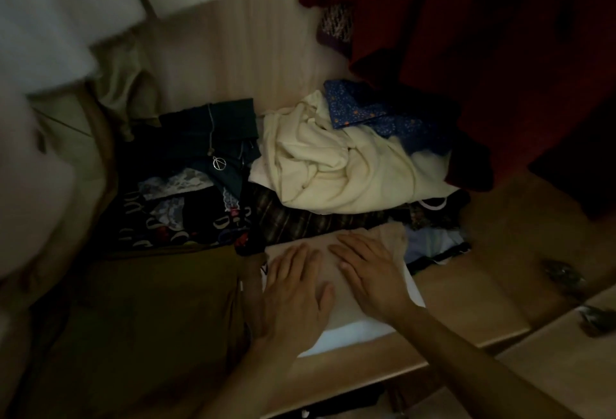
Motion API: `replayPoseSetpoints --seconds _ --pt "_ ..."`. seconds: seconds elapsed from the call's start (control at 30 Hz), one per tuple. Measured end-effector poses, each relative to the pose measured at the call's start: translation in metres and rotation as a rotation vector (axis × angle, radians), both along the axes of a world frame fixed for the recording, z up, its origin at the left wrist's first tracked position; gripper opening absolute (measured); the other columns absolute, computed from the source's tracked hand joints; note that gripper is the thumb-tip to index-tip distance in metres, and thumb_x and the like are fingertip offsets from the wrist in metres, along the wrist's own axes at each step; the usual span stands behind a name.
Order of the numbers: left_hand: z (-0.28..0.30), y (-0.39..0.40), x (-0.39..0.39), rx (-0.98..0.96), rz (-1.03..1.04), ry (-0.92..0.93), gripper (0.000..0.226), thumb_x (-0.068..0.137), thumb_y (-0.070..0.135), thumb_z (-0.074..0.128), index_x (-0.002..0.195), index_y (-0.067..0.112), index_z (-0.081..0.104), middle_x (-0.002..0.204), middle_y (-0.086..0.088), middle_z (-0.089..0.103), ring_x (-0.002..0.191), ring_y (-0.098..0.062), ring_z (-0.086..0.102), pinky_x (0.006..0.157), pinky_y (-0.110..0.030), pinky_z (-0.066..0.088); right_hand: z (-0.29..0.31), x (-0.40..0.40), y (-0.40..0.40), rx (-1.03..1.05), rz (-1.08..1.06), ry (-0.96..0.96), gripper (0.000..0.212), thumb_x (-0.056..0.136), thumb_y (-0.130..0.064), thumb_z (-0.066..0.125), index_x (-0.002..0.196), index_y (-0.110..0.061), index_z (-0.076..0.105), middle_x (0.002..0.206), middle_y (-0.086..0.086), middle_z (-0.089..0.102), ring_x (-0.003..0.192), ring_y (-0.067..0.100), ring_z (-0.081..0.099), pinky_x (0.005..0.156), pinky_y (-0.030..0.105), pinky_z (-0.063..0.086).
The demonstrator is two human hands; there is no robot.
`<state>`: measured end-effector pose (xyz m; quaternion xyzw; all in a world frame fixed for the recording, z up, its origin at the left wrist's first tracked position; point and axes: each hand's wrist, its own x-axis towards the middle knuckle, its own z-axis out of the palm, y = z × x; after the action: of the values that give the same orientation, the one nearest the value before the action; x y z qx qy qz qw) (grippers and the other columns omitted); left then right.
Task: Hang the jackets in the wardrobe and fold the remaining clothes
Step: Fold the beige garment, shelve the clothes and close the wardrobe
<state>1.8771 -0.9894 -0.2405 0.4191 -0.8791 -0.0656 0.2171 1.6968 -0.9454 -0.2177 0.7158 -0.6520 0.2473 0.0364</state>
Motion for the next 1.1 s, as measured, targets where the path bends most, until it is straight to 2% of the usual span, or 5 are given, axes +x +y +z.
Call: replayPoseSetpoints --seconds 0.13,0.3,0.53,0.73,1.1 --pt "0.014 0.005 0.004 0.045 -0.020 -0.076 0.062 0.094 0.048 0.035 0.145 0.015 0.049 0.151 -0.008 0.046 0.140 -0.024 0.041 0.117 -0.042 0.031 0.015 0.006 0.014 0.061 -0.013 -0.033 0.038 0.092 0.001 0.061 0.130 -0.004 0.062 0.140 0.019 0.054 0.133 0.037 0.048 0.113 0.051 0.036" --pt "0.051 0.024 0.001 0.262 0.008 -0.125 0.056 0.102 0.047 0.034 0.150 0.017 0.033 0.157 -0.004 0.033 0.144 -0.020 0.028 0.120 -0.036 0.018 0.035 0.016 0.039 0.154 -0.035 -0.075 0.050 0.102 -0.003 0.043 0.149 -0.013 0.030 0.160 0.009 0.021 0.151 0.023 0.017 0.123 0.026 0.002" --pt "0.102 0.088 0.007 0.123 0.049 -0.092 0.049 0.099 0.054 0.034 0.130 0.020 0.050 0.134 -0.004 0.054 0.124 -0.023 0.046 0.102 -0.037 0.036 0.081 0.013 0.106 0.031 0.026 -0.048 0.058 0.094 -0.017 0.058 0.149 -0.013 0.041 0.158 0.006 0.032 0.148 0.021 0.026 0.120 0.032 0.024" --pt "0.123 0.180 0.010 -0.009 0.065 -0.025 0.050 0.092 0.057 0.027 0.120 0.026 0.054 0.117 0.001 0.060 0.108 -0.023 0.055 0.086 -0.040 0.050 0.092 -0.009 0.197 -0.016 0.037 -0.088 0.051 0.096 -0.044 0.055 0.142 -0.022 0.047 0.136 0.003 0.046 0.120 0.023 0.048 0.092 0.041 0.048" --pt "0.165 0.321 0.010 -0.037 0.109 -0.046 0.038 0.098 0.052 0.043 0.126 0.027 0.052 0.125 0.005 0.056 0.115 -0.021 0.050 0.090 -0.042 0.048 0.123 -0.030 0.331 -0.036 -0.004 -0.040 0.057 0.096 -0.048 0.053 0.146 -0.022 0.041 0.145 0.002 0.041 0.132 0.022 0.039 0.105 0.039 0.038"
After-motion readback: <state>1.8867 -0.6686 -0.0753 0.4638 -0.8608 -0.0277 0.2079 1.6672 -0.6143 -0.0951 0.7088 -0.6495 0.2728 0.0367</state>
